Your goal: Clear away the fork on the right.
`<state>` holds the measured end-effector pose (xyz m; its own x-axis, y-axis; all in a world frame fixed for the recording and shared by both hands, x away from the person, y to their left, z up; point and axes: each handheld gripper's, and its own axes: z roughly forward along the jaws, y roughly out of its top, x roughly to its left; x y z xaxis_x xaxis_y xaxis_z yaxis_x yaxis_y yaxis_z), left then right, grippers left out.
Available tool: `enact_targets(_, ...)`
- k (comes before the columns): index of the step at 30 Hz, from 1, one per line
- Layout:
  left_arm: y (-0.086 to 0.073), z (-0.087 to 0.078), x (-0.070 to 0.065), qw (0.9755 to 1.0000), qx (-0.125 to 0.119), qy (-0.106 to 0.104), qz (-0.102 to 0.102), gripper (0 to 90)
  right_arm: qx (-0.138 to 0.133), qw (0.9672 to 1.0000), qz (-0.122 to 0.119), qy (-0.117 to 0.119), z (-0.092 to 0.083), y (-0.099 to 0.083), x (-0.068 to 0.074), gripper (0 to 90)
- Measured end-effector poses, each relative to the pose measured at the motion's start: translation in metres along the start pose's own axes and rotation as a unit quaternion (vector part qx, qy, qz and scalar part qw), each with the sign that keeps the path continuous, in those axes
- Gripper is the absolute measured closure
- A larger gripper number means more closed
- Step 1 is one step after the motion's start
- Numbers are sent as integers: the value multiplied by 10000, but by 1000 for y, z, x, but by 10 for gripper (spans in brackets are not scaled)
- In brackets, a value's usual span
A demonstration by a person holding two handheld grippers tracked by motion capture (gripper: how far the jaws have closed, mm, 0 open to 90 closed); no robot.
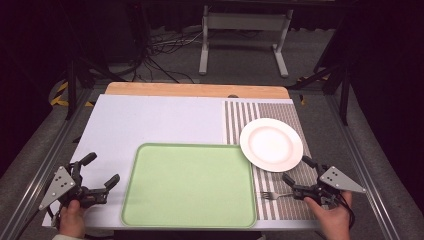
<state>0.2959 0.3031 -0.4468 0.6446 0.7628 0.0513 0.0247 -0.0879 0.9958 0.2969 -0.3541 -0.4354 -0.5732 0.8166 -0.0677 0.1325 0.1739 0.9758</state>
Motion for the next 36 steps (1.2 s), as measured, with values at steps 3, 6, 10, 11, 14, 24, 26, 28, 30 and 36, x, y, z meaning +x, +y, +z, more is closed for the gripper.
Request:
enact_targets(3,0,0,0,10000,13,4,-12,4,-3,10000,12,32,0,0,0,73)
enact_targets(6,1,1,0,10000,0,-3,-5,4,-7,9999,84,144,-2,0,1,81)
enact_targets(10,0,2,0,10000,52,-20,38,4,15,9998,108,170,-2,-1,1,82)
enact_targets(11,0,1,0,10000,46,-9,28,4,13,9998,122,172,-2,0,1,82)
enact_targets(14,0,0,1,10000,21,11,-9,4,23,9998,112,173,-2,0,1,82)
enact_targets(24,1,1,0,10000,15,12,-29,4,21,9994,49,346,7,21,1,85)
enact_targets(26,1,0,1,10000,3,24,-27,4,120,9989,-68,445,13,26,2,84)
enact_targets(28,1,0,1,10000,8,19,-29,4,233,9984,-96,499,16,30,2,84)
enact_targets(30,1,0,1,10000,9,24,-31,4,307,9980,-99,535,17,32,2,81)
enact_targets(36,1,0,1,10000,6,13,-15,4,966,9909,-529,774,21,49,3,146)
